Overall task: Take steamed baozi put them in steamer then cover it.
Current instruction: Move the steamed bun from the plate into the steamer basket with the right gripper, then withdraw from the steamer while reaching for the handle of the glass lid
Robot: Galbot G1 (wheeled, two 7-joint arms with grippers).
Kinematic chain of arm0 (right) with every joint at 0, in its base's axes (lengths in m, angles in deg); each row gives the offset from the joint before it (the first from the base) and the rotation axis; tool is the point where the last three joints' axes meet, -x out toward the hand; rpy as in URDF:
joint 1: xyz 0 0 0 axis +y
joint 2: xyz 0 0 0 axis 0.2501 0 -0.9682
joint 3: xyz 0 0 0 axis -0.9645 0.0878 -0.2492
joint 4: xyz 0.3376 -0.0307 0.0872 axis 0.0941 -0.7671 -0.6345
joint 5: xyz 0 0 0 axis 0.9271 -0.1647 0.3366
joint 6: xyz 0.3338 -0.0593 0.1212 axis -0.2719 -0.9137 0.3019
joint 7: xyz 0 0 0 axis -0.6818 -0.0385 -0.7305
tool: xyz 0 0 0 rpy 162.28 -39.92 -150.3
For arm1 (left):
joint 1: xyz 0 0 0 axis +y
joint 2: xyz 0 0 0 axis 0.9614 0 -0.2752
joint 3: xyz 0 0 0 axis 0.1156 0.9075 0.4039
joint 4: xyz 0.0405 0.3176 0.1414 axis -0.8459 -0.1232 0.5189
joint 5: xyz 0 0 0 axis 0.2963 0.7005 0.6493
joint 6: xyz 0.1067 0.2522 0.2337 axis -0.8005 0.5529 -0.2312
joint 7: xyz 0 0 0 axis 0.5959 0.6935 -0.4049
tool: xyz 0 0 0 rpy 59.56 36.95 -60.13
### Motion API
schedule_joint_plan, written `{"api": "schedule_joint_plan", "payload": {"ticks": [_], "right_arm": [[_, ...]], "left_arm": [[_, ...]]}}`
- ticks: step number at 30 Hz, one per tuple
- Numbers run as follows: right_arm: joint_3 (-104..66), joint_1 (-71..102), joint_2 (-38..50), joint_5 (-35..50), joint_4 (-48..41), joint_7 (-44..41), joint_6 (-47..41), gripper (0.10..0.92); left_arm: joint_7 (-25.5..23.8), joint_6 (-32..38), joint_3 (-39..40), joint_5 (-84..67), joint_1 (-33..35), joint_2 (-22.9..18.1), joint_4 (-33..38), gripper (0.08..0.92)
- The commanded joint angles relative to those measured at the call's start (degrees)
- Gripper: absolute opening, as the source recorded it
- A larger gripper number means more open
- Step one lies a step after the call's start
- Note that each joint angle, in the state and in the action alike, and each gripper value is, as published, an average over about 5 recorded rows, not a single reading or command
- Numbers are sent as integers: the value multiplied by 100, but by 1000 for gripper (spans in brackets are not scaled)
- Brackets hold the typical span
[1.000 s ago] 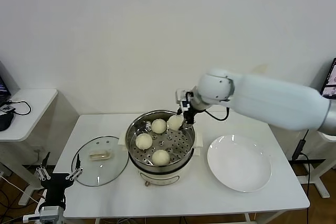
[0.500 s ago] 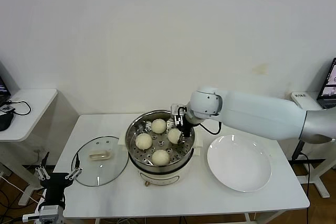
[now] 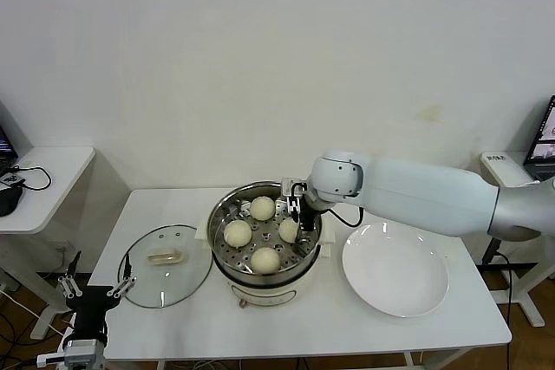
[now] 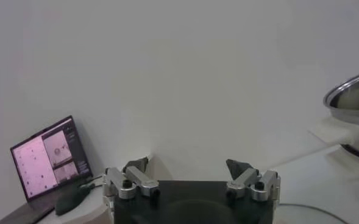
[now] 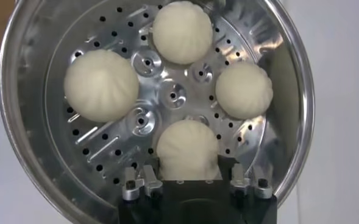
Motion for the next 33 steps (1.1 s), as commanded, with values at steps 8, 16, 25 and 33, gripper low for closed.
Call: {"api": "schedule_joint_plan", "payload": {"ticks": [8,16,25,33], "right_arm": [[-641,-4,667,510,719,716,-18,822],[-1616,817,1581,992,1703,2307,333,823],[-4706,4495,2235,412,2076,4142,2066,823],[-8749,8562,962,-1287,2155,3848,4033,823]], "left_arm": [[-5,3,15,2,-6,-9,33,823],[-1,-7,52,8,-9,-30,106,823],[33,-1,81,13,-49,-44,49,823],[74,63,118,82,-78,-53,-181,823]]}}
